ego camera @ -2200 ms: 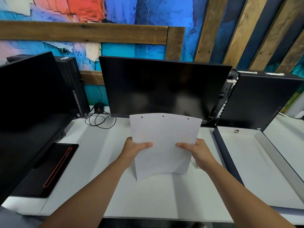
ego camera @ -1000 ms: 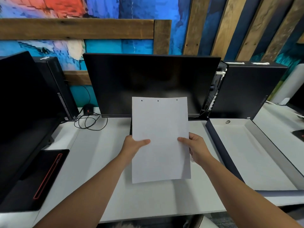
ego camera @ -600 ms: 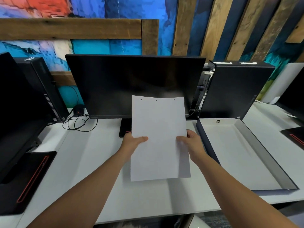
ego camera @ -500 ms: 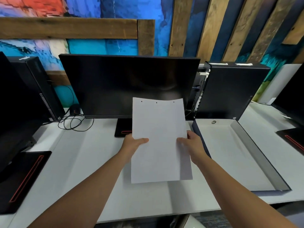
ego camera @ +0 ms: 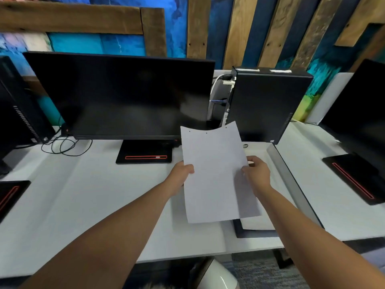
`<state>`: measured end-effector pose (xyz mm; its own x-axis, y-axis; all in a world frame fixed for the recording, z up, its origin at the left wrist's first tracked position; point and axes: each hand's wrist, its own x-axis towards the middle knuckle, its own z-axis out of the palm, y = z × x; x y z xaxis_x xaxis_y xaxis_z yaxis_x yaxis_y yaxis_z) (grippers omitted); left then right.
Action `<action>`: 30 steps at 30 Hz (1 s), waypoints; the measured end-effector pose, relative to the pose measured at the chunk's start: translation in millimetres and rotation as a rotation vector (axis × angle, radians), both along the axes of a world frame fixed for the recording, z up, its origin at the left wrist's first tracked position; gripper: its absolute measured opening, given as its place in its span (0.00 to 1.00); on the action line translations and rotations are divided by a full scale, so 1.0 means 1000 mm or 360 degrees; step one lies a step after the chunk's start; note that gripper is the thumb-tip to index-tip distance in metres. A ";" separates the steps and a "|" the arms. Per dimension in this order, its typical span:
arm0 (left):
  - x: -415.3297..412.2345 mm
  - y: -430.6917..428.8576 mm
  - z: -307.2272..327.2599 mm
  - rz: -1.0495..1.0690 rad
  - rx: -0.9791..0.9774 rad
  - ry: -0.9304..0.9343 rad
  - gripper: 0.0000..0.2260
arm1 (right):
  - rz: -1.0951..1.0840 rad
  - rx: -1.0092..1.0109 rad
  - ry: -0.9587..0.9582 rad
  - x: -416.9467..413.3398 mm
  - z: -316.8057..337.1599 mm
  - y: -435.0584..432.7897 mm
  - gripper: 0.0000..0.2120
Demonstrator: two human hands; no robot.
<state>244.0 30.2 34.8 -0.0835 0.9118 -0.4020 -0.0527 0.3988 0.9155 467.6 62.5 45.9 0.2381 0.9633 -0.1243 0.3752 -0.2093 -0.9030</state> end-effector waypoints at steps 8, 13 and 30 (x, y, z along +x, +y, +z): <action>0.070 0.017 -0.017 -0.0108 0.0031 0.0114 0.16 | -0.0131 0.0052 -0.0115 0.084 -0.014 0.009 0.11; 0.105 0.028 -0.025 -0.0138 -0.0043 0.0174 0.18 | -0.0118 0.0028 -0.0214 0.124 -0.028 0.015 0.17; 0.171 0.045 -0.044 -0.0493 -0.0313 0.0614 0.27 | 0.0086 -0.0186 -0.0519 0.161 -0.070 0.026 0.21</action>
<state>414.8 75.5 -9.2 0.0025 0.8275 -0.5615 0.4205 0.5085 0.7514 628.8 88.0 -24.2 0.2322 0.9594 -0.1603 0.6534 -0.2760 -0.7049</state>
